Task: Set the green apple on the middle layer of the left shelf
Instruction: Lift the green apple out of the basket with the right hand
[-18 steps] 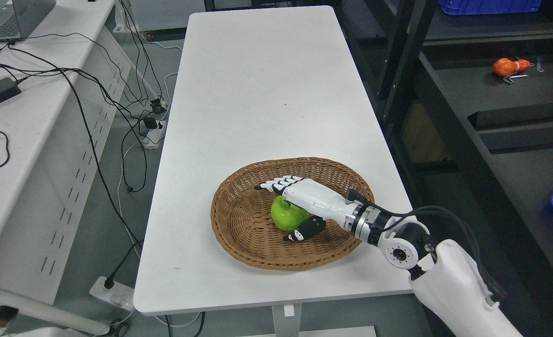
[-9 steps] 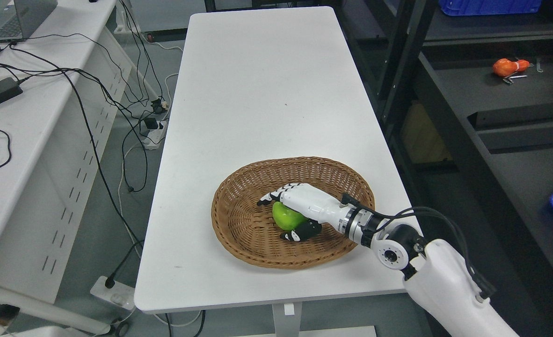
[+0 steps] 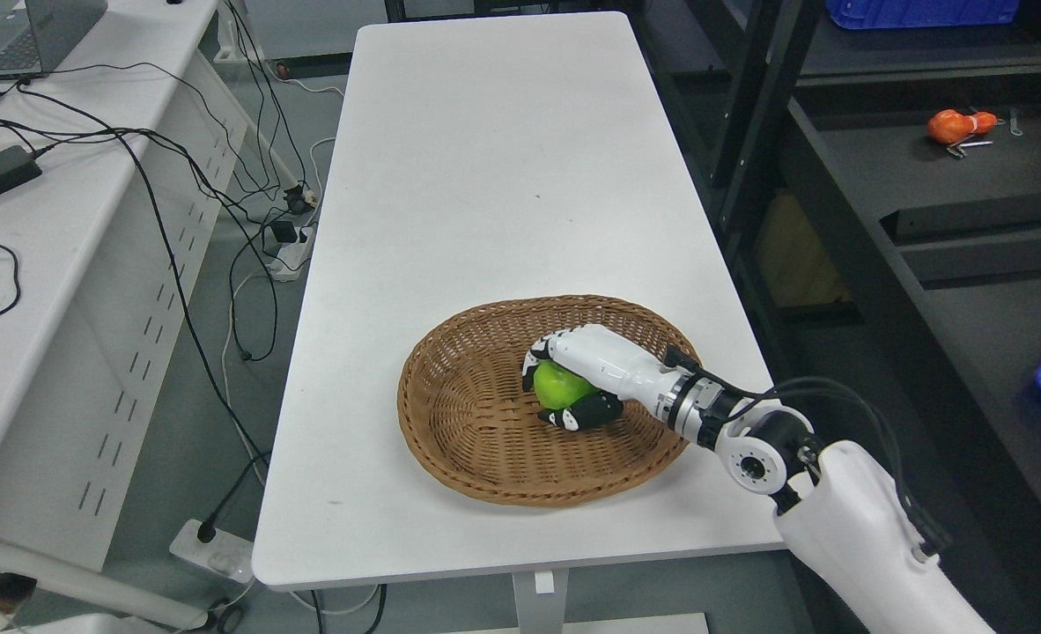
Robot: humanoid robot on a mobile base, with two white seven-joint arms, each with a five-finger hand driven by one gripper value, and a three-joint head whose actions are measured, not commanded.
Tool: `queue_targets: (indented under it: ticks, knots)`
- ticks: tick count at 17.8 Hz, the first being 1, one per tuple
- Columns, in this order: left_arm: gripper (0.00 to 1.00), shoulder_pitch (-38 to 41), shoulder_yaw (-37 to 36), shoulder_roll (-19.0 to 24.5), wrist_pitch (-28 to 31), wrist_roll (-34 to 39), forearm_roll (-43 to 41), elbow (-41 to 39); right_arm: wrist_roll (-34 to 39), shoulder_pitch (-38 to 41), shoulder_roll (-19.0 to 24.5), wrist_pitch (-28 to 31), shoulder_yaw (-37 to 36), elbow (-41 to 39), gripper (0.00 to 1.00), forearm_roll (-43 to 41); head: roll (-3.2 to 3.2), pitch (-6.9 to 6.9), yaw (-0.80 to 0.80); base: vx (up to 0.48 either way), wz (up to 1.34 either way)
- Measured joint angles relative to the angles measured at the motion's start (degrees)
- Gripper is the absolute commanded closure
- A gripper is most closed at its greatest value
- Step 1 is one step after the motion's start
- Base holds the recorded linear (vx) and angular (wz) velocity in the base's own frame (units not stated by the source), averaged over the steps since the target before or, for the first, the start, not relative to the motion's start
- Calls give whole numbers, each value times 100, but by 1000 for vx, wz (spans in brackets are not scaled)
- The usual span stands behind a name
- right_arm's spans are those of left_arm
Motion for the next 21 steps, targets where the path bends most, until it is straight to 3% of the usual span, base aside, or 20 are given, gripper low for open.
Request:
queue_targets:
  ticks: [2,7,11,21]
  knots:
    - [0,0,0,0,0,0,0,0,-377,54,-51,67,-235,-120,100,-6,0,0,0,0,0]
    - [0,0,0,0,0,0,0,0,-2227,449,-96,267,-862,-402,100,-13,0,0,0,0,0]
    - [0,0,0,0,0,0,0,0,-3297,868,5,500,-1344,-591,100,-16,0,0,0,0,0]
    - [0,-1,0,1,-1,0,0,0,-3661,1460,354,560,-2086,-872,100,-17,0,0,0,-14,2]
